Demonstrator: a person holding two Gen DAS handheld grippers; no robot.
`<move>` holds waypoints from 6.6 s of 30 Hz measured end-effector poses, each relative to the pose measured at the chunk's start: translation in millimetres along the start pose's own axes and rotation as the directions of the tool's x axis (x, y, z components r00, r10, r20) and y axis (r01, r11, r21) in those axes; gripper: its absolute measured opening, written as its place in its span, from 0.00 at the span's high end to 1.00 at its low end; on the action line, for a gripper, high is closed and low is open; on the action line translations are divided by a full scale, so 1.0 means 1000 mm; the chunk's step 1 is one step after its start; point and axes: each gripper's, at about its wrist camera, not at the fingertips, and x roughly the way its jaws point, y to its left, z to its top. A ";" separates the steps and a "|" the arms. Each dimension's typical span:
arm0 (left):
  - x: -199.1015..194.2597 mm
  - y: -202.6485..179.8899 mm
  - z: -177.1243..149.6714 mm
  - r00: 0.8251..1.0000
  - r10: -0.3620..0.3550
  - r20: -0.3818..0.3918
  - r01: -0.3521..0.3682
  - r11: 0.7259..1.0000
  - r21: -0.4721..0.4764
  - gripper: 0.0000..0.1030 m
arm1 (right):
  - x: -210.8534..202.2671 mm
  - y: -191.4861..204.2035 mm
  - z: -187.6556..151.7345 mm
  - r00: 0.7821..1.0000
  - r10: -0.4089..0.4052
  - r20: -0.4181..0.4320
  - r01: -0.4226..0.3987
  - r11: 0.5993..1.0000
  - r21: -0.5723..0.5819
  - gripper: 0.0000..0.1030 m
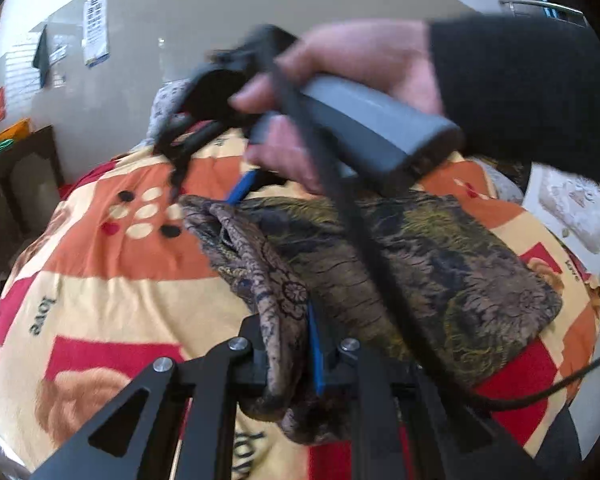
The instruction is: Fold small clothes
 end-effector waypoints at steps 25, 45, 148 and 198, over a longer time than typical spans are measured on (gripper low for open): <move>-0.018 -0.130 0.035 0.951 -0.308 0.025 0.301 0.941 0.153 0.93 | -0.153 -0.089 -0.070 0.956 -0.293 0.001 0.289 0.943 -0.164 1.00; 0.046 -0.255 0.015 0.828 -0.484 -0.282 0.544 0.815 0.199 0.78 | -0.172 -0.273 -0.140 0.935 -0.345 0.086 0.341 0.938 0.061 0.85; 0.116 -0.007 0.072 0.831 -0.529 -0.175 0.413 0.796 -0.443 0.75 | -0.183 -0.251 -0.270 0.777 0.123 0.618 -0.255 0.958 0.129 0.86; 0.203 0.063 0.081 0.987 0.064 -0.147 -0.103 0.957 -0.272 0.26 | -0.036 -0.120 -0.122 0.643 -0.511 0.571 0.507 0.842 0.183 1.00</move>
